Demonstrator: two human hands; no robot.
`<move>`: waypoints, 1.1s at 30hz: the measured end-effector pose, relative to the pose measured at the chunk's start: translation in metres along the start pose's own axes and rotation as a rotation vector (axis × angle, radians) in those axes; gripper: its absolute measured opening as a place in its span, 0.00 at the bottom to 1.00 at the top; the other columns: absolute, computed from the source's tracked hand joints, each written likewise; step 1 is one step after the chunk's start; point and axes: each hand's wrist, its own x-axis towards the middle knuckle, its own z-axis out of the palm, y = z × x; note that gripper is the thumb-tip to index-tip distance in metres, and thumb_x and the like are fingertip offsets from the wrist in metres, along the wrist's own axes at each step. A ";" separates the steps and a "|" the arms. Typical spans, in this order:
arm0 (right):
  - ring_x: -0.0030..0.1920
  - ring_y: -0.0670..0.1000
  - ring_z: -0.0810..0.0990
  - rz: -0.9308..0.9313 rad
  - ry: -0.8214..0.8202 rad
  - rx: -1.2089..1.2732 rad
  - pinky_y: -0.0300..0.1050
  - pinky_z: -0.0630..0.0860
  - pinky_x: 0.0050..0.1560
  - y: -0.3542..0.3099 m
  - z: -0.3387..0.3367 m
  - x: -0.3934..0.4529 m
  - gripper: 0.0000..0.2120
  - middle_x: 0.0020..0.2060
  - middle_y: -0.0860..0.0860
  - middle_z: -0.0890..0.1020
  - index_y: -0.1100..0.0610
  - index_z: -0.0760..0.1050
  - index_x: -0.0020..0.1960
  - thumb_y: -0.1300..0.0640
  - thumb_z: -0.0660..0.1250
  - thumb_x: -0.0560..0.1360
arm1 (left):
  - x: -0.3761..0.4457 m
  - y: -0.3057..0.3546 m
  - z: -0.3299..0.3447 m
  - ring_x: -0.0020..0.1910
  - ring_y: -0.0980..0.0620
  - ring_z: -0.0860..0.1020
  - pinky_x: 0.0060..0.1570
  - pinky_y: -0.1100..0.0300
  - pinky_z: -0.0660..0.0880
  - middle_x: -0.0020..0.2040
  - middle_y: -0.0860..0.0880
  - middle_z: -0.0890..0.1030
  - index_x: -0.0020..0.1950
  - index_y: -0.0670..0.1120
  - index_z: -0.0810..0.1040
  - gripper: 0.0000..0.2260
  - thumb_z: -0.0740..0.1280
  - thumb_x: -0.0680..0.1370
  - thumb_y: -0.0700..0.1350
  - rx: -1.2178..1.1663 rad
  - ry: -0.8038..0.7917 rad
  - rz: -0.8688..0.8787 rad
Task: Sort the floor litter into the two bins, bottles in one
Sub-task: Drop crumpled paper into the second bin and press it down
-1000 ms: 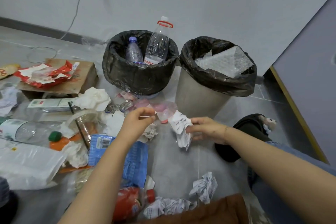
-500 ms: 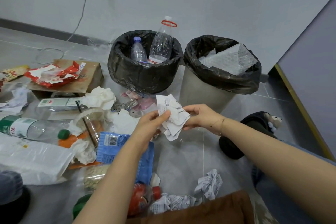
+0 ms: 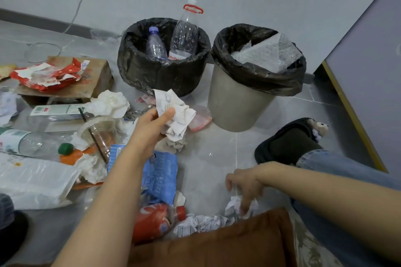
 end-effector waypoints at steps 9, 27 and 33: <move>0.45 0.52 0.73 -0.198 0.195 -0.249 0.46 0.69 0.41 0.005 0.021 0.009 0.13 0.45 0.50 0.74 0.53 0.68 0.49 0.47 0.69 0.73 | -0.002 -0.001 -0.003 0.47 0.52 0.83 0.44 0.57 0.81 0.52 0.47 0.84 0.59 0.45 0.80 0.11 0.67 0.78 0.46 -0.012 -0.028 -0.005; 0.48 0.56 0.78 -0.353 0.262 -0.551 0.46 0.70 0.43 -0.097 0.034 0.015 0.26 0.50 0.55 0.80 0.56 0.71 0.62 0.40 0.68 0.72 | -0.007 -0.002 0.000 0.46 0.54 0.83 0.44 0.56 0.79 0.49 0.50 0.85 0.57 0.48 0.81 0.09 0.68 0.78 0.47 0.020 -0.050 -0.031; 0.50 0.55 0.78 -0.268 0.216 -0.439 0.47 0.72 0.46 -0.080 0.017 0.013 0.22 0.52 0.53 0.79 0.54 0.74 0.58 0.44 0.70 0.69 | -0.009 0.004 0.002 0.47 0.53 0.83 0.47 0.54 0.80 0.51 0.50 0.85 0.58 0.48 0.80 0.10 0.68 0.78 0.47 0.014 -0.051 -0.035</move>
